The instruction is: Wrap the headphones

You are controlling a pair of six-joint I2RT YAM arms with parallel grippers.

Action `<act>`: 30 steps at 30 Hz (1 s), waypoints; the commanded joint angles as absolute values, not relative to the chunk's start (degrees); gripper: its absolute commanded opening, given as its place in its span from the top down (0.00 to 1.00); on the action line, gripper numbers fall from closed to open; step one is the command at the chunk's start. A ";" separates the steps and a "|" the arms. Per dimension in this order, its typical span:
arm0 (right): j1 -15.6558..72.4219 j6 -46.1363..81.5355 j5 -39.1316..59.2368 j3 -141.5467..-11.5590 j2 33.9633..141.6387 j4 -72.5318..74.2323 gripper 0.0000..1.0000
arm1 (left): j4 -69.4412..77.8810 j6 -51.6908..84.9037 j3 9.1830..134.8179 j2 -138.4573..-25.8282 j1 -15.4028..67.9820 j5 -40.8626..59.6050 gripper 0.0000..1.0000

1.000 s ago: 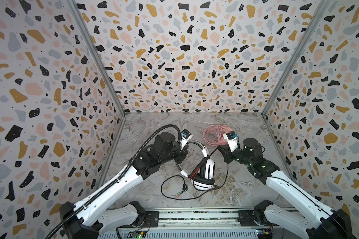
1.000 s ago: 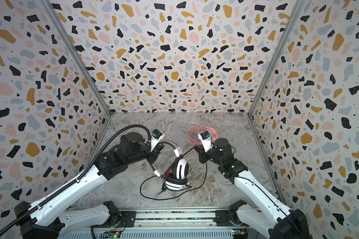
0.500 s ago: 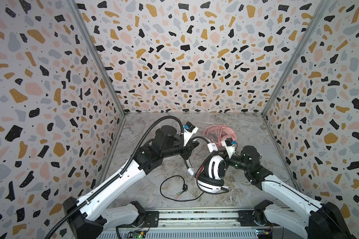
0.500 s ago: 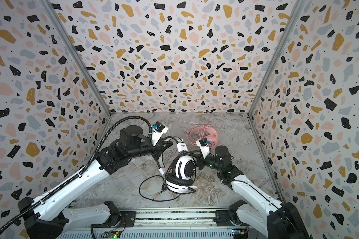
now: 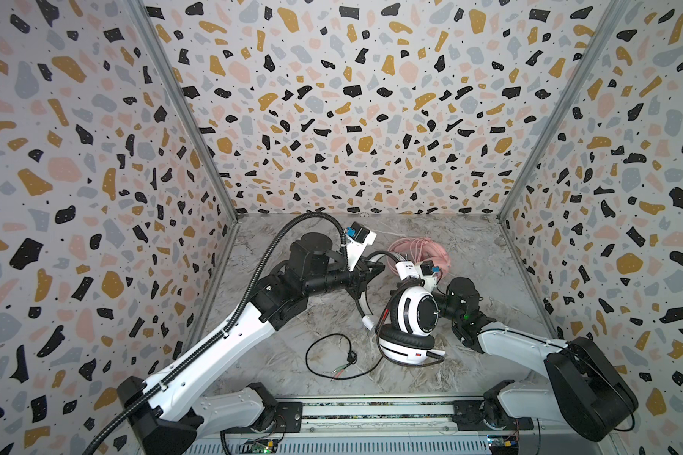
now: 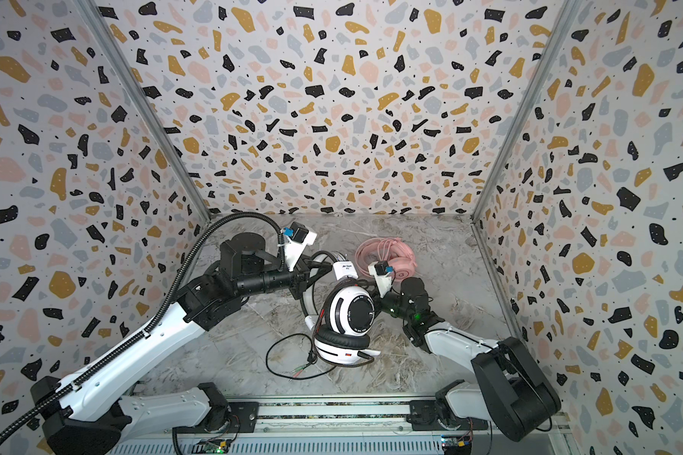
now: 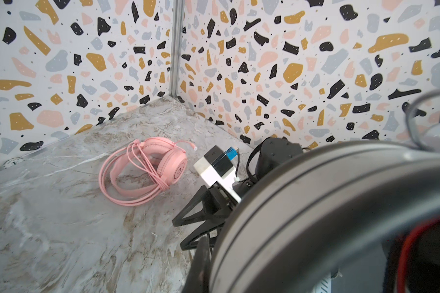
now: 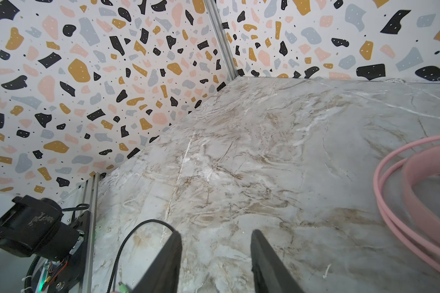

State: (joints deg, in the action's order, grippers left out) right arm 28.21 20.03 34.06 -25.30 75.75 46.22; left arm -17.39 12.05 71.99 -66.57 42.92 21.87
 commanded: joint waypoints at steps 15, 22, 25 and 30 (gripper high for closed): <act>36.83 23.68 30.41 -17.80 76.05 55.02 0.97 | -3.06 27.08 75.54 -61.99 42.30 -6.14 1.00; 44.92 22.43 23.28 -18.63 69.49 44.66 0.97 | -6.54 38.12 74.46 -62.45 40.60 -31.16 1.00; 49.89 21.54 19.15 -19.04 64.91 38.35 0.97 | -8.84 42.72 73.67 -63.73 39.17 -39.51 1.00; 56.50 20.89 16.21 -20.52 58.10 28.25 0.97 | -9.66 45.31 71.92 -65.34 38.06 -49.00 1.00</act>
State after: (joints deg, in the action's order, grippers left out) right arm 53.93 22.22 18.90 -18.90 60.75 39.33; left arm -18.74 37.91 71.61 -66.00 39.03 -37.06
